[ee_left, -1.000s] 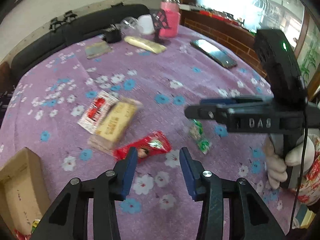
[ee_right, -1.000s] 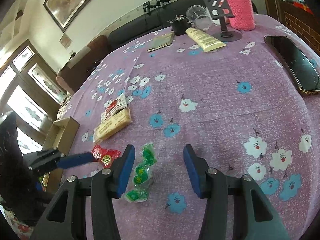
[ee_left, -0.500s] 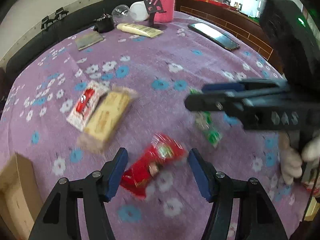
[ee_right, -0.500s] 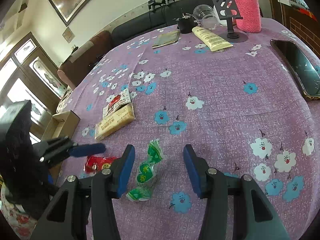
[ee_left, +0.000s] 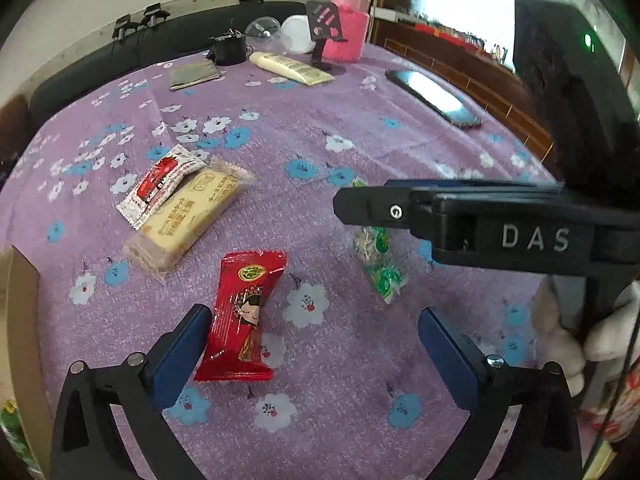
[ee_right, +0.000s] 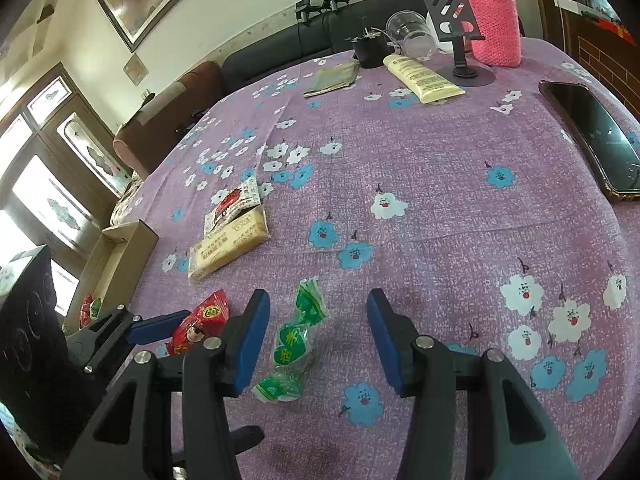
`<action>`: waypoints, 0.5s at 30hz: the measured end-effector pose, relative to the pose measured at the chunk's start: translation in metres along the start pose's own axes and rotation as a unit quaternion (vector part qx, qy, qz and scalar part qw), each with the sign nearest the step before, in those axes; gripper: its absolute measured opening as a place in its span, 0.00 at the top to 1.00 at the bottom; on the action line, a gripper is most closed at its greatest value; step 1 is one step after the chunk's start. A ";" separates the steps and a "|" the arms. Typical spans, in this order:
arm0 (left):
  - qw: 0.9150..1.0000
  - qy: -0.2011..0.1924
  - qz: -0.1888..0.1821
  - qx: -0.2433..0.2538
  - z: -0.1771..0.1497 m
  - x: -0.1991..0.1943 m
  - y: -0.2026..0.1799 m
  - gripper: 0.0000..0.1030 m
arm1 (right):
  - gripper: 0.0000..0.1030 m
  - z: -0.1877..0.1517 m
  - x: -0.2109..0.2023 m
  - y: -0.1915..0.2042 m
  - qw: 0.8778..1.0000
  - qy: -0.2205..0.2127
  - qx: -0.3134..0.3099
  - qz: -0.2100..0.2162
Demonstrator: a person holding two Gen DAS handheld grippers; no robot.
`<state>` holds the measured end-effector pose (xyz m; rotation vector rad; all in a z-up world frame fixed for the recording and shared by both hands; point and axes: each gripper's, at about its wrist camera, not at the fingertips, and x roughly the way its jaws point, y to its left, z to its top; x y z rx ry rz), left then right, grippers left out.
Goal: Organize snacks
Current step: 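Grasp the red packet with the left tool while the right tool grasps the green-wrapped cake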
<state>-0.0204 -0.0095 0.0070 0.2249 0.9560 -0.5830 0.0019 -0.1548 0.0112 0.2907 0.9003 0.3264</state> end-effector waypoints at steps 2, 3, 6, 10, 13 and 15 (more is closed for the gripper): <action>0.999 0.006 0.035 0.016 0.001 -0.002 -0.003 0.23 | 0.52 -0.001 0.000 0.002 1.000 0.002 -0.003 -0.001; 0.999 0.006 0.030 0.013 0.002 -0.004 -0.001 0.41 | 0.52 -0.001 0.000 0.003 1.000 0.003 -0.007 -0.002; 0.999 0.013 0.033 -0.003 0.005 -0.010 0.010 0.82 | 0.52 -0.004 0.001 0.011 1.000 0.006 -0.026 -0.013; 0.999 0.012 0.038 -0.007 -0.001 -0.012 0.012 0.82 | 0.53 -0.010 0.004 0.027 0.996 0.011 -0.071 -0.044; 0.999 0.008 0.031 -0.018 -0.004 -0.015 0.009 0.82 | 0.63 -0.016 0.006 0.038 0.992 0.013 -0.101 -0.068; 0.999 0.001 0.022 -0.039 -0.003 -0.014 0.012 0.80 | 0.74 -0.020 0.007 0.044 0.989 0.012 -0.119 -0.086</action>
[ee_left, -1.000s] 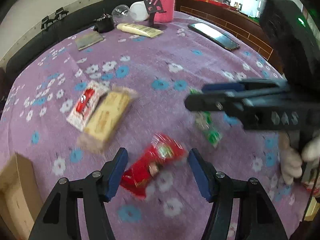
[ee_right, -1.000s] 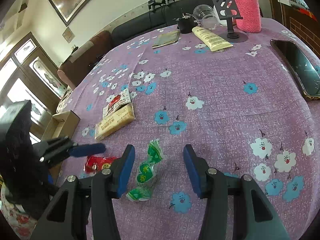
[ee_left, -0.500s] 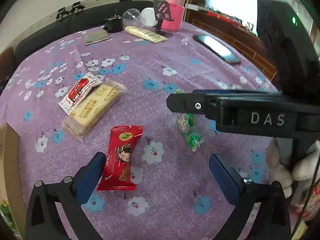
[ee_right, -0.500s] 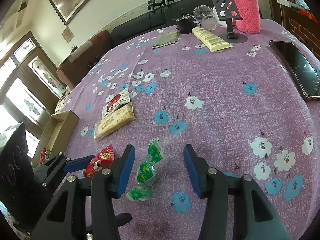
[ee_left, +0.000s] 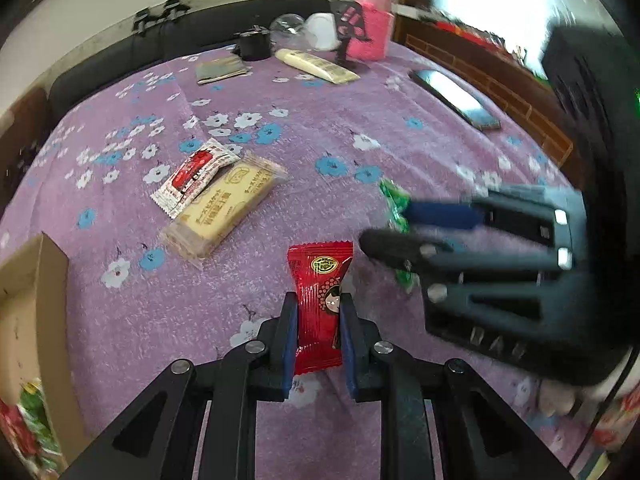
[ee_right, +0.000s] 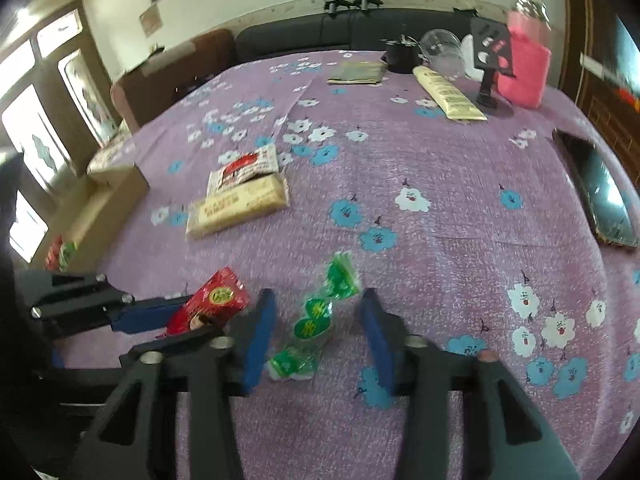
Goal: Organize snacks
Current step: 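Grasp the red packet with the left tool while the right tool grasps the green-wrapped cake, then carry both snacks to the tray and open both tools to drop them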
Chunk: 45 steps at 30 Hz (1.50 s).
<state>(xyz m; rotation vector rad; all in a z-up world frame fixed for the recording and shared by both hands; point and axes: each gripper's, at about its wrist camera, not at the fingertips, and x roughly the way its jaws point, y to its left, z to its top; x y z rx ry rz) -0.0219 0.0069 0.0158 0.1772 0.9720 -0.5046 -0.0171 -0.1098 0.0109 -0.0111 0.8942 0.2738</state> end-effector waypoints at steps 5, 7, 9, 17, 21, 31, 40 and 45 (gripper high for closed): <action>0.999 -0.005 -0.017 -0.028 0.005 0.003 0.007 0.81 | 0.79 -0.004 -0.006 -0.004 1.000 -0.005 0.019 -0.003; 1.000 -0.006 -0.015 -0.021 0.001 -0.002 0.005 0.83 | 0.79 -0.008 -0.016 -0.008 0.999 -0.013 0.036 0.003; 0.999 -0.017 -0.019 -0.021 -0.004 -0.012 0.006 0.83 | 0.79 -0.011 -0.026 -0.010 0.998 -0.019 0.049 0.016; 0.991 -0.096 -0.043 -0.081 -0.022 -0.092 0.052 0.83 | 0.78 0.003 -0.060 0.023 0.996 -0.027 0.041 0.068; 0.986 -0.122 -0.026 -0.110 -0.033 -0.134 0.092 0.83 | 0.78 0.023 -0.069 0.068 0.994 -0.028 0.009 0.101; 0.967 -0.109 0.068 -0.219 -0.069 -0.162 0.232 0.82 | 0.78 0.064 -0.038 0.196 0.984 0.007 -0.063 0.163; 0.954 -0.067 0.066 -0.284 -0.088 -0.128 0.296 0.82 | 0.78 0.079 0.032 0.270 0.984 0.054 -0.093 0.142; 0.951 -0.068 0.051 -0.297 -0.094 -0.125 0.303 0.79 | 0.78 0.078 0.060 0.284 0.983 0.078 -0.091 0.138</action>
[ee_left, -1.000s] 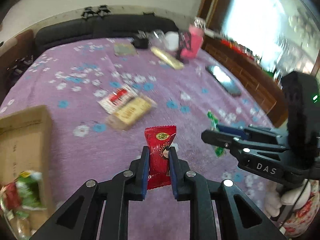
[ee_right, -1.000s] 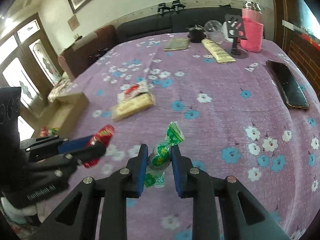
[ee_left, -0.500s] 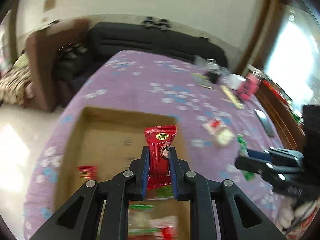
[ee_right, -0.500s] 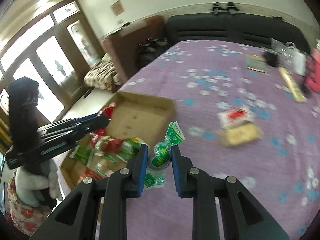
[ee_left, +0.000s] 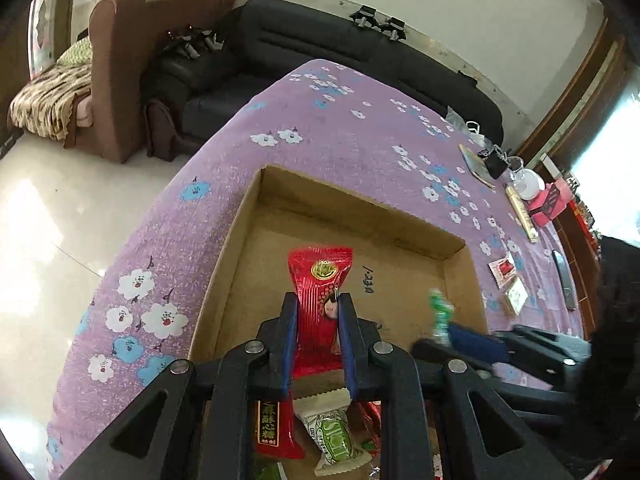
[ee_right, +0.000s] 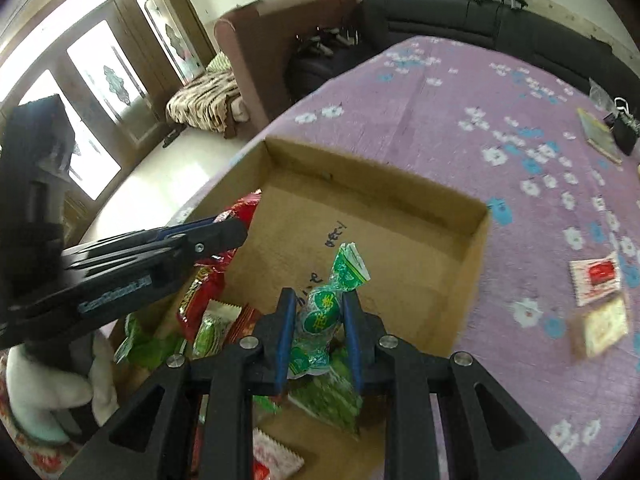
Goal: Organize snacks
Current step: 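Carry both snacks to the tray and open both tools to drop them, then move both tools back to the wafer bar and red-and-white packet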
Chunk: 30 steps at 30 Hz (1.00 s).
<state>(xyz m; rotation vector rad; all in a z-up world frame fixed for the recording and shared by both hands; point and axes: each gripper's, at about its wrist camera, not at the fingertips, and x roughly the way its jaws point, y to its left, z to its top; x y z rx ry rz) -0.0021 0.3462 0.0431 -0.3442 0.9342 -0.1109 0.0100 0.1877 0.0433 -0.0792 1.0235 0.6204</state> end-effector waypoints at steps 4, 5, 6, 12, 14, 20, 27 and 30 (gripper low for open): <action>1.000 -0.011 -0.021 -0.018 -0.004 -0.014 0.005 0.65 | 0.72 -0.001 0.002 0.004 1.000 0.002 0.003 0.009; 0.999 -0.017 -0.025 -0.022 -0.006 -0.019 0.005 0.60 | 0.68 -0.001 0.001 0.007 1.000 -0.001 0.004 0.011; 0.999 -0.024 -0.031 -0.025 -0.007 -0.025 0.004 0.56 | 0.62 -0.002 -0.003 0.008 1.000 -0.008 0.004 0.009; 0.993 -0.076 -0.083 -0.037 -0.020 -0.072 -0.018 0.36 | 0.57 -0.007 -0.036 -0.007 0.999 -0.042 0.017 0.004; 0.990 -0.090 -0.107 -0.035 -0.026 -0.087 -0.031 0.32 | 0.57 -0.012 -0.048 -0.018 0.998 -0.050 0.027 0.001; 0.980 -0.108 -0.165 -0.016 -0.055 -0.108 -0.084 0.16 | 0.55 -0.039 -0.089 -0.062 0.994 -0.075 0.072 -0.019; 0.979 -0.079 -0.186 0.022 -0.090 -0.097 -0.147 0.11 | 0.54 -0.084 -0.135 -0.116 0.986 -0.099 0.127 -0.049; 0.979 -0.058 -0.191 0.044 -0.100 -0.086 -0.171 0.11 | 0.53 -0.101 -0.149 -0.139 0.982 -0.105 0.143 -0.062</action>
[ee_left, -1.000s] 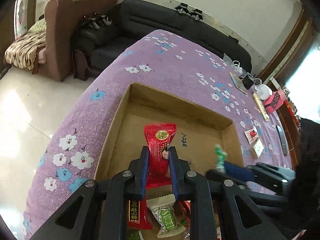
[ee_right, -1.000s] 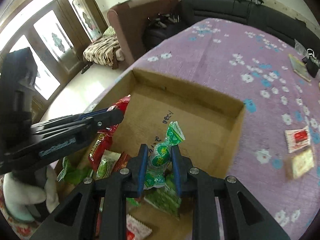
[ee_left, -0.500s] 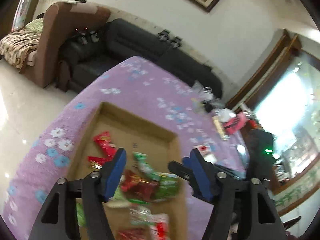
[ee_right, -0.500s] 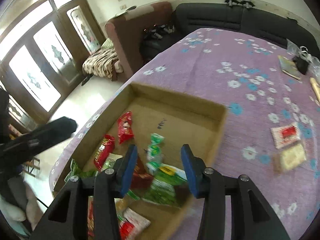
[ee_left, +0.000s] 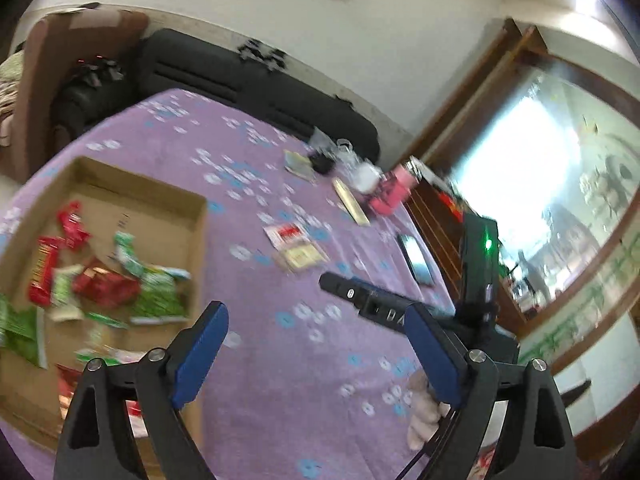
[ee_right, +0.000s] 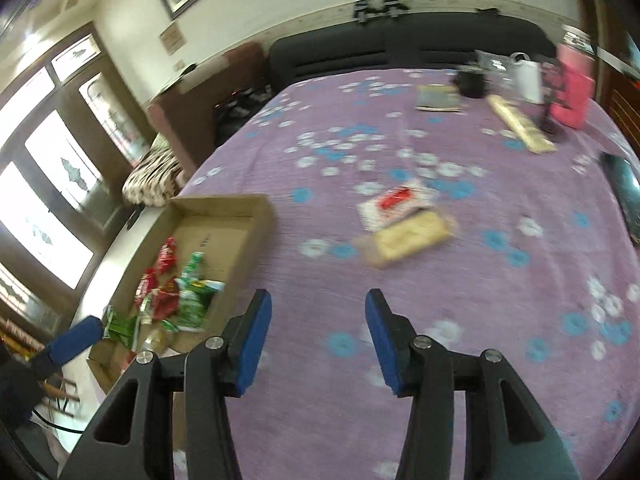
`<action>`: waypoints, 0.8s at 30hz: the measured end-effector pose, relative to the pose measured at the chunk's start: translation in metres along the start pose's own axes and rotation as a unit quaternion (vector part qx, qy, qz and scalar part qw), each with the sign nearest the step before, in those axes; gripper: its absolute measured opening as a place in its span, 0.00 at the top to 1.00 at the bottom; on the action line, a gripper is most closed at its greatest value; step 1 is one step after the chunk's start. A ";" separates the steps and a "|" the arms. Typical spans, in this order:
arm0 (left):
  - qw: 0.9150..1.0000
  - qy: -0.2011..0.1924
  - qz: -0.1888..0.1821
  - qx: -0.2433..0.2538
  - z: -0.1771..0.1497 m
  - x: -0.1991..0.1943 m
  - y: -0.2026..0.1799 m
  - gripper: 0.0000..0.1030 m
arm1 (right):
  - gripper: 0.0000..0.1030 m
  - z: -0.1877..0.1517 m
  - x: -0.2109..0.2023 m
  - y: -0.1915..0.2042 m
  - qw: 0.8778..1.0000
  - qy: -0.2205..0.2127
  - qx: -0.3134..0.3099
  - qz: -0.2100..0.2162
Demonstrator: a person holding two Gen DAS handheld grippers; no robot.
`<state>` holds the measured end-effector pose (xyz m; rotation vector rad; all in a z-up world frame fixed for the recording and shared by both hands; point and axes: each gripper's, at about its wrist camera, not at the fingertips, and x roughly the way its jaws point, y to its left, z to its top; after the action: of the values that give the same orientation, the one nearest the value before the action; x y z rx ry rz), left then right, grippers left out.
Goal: Organize snacks
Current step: 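Move both tools back to the wafer bar and red-and-white packet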
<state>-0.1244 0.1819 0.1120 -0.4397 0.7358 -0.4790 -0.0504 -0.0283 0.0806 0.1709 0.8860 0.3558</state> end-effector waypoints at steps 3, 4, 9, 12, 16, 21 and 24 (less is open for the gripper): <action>1.000 0.017 0.001 0.016 -0.010 0.016 -0.016 0.11 | 0.53 -0.006 -0.011 -0.028 1.000 -0.004 0.014 -0.016; 0.999 0.022 0.004 0.023 -0.013 0.023 -0.021 0.11 | 0.53 -0.008 -0.014 -0.037 1.000 -0.005 0.019 -0.020; 0.997 0.064 0.016 0.041 -0.030 0.059 -0.029 0.11 | 0.53 -0.012 -0.019 -0.074 0.998 -0.005 0.044 -0.040; 0.995 0.088 0.024 0.046 -0.041 0.079 -0.028 0.11 | 0.53 -0.010 -0.015 -0.086 0.997 -0.003 0.049 -0.051; 0.992 0.105 0.033 0.062 -0.055 0.096 -0.031 0.11 | 0.53 0.002 -0.004 -0.100 0.996 0.002 0.049 -0.070; 0.989 0.123 0.032 0.076 -0.065 0.113 -0.028 0.11 | 0.53 0.032 0.019 -0.103 0.996 0.011 0.034 -0.083; 0.988 0.131 0.033 0.081 -0.070 0.123 -0.025 0.11 | 0.53 0.055 0.040 -0.097 0.996 0.020 0.023 -0.084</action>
<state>-0.1019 0.0789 0.0147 -0.2012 0.9533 -0.5345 0.0388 -0.1033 0.0577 0.1317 0.9407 0.1833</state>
